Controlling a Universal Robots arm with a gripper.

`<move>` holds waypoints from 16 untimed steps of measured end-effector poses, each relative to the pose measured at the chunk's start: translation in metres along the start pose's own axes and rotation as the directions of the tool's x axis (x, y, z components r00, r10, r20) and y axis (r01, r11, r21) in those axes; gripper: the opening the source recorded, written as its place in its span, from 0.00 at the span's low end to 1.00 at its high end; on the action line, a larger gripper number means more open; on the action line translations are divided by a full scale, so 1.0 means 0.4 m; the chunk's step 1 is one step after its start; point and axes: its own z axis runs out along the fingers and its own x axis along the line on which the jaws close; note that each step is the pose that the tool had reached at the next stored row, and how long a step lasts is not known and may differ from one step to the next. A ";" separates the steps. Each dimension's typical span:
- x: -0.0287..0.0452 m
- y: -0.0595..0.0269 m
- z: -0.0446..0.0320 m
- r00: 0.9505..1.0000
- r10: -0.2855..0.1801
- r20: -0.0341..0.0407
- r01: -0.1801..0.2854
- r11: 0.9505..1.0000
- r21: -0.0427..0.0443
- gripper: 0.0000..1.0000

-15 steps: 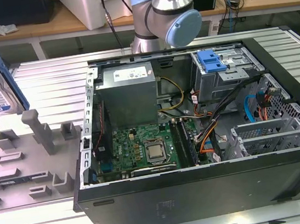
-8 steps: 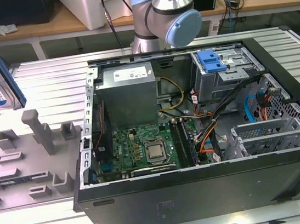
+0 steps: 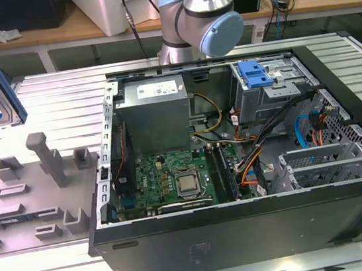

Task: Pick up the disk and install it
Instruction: 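Pick up the disk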

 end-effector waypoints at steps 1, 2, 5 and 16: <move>0.000 0.000 0.000 1.000 0.000 0.000 0.000 1.000 0.000 0.37; 0.000 0.000 0.000 1.000 0.000 0.000 0.000 1.000 0.000 0.37; 0.000 0.000 0.000 1.000 0.000 0.000 0.000 1.000 0.000 0.37; 0.001 -0.001 -0.036 1.000 0.000 0.000 0.000 1.000 0.000 0.37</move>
